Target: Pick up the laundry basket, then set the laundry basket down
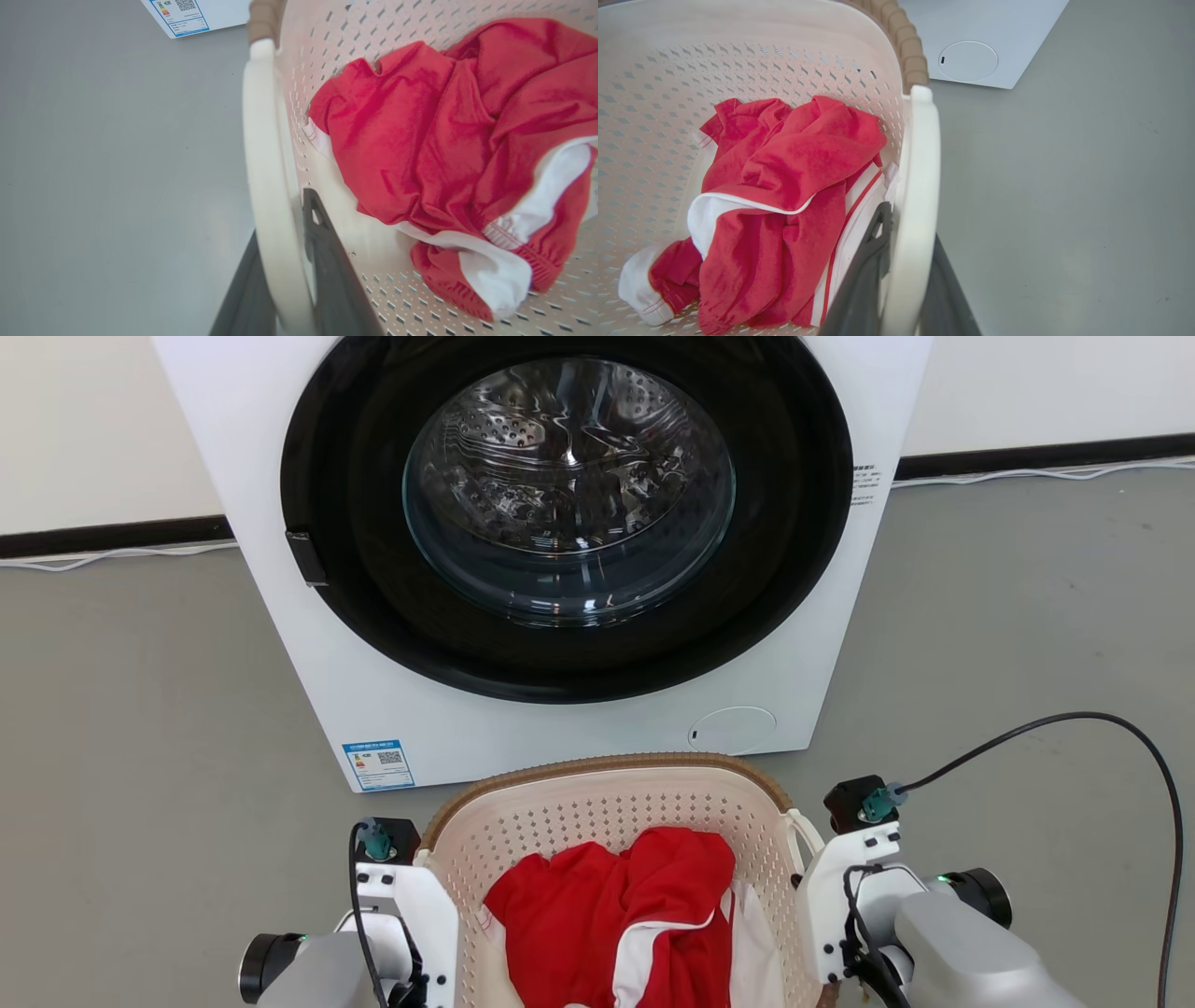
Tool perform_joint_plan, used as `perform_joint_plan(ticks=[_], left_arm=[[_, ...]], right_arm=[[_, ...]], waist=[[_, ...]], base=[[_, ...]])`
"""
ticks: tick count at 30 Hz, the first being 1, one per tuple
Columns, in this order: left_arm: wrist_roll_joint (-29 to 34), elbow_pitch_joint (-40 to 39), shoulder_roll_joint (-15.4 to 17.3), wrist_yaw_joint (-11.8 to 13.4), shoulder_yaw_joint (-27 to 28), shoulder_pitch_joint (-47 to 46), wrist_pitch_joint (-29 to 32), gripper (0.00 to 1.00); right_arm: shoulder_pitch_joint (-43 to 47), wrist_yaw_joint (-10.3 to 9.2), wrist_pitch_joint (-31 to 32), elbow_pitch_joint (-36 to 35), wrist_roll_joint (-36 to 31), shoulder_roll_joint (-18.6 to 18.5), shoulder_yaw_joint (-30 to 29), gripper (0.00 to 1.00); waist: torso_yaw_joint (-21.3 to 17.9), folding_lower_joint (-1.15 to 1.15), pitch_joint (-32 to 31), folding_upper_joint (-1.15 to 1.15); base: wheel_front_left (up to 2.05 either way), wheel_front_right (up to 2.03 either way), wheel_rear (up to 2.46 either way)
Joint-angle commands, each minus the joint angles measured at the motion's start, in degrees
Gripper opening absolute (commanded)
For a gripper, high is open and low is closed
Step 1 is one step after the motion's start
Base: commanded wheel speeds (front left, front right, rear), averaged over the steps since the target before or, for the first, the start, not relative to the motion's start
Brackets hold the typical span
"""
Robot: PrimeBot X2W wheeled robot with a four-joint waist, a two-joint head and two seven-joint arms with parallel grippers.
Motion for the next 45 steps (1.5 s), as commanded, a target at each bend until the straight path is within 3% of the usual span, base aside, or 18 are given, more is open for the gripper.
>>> perform_joint_plan(ticks=[1,45], left_arm=[[-0.2,-1.1,1.4,-0.5,0.5,-1.1,-0.8,0.00],[-1.9,-1.1,1.7,-0.1,-1.1,-1.6,-0.9,0.00]], right_arm=[[-0.9,0.95,-0.4,-1.0,0.2,1.1,1.5,0.00],[-2.3,0.95,-1.5,0.8,4.6,1.1,5.7,0.00]], waist=[[0.1,0.01,0.0,0.00],[0.5,0.01,-0.4,0.00]], base=[[0.00,0.00,0.00],[0.00,0.00,0.00]])
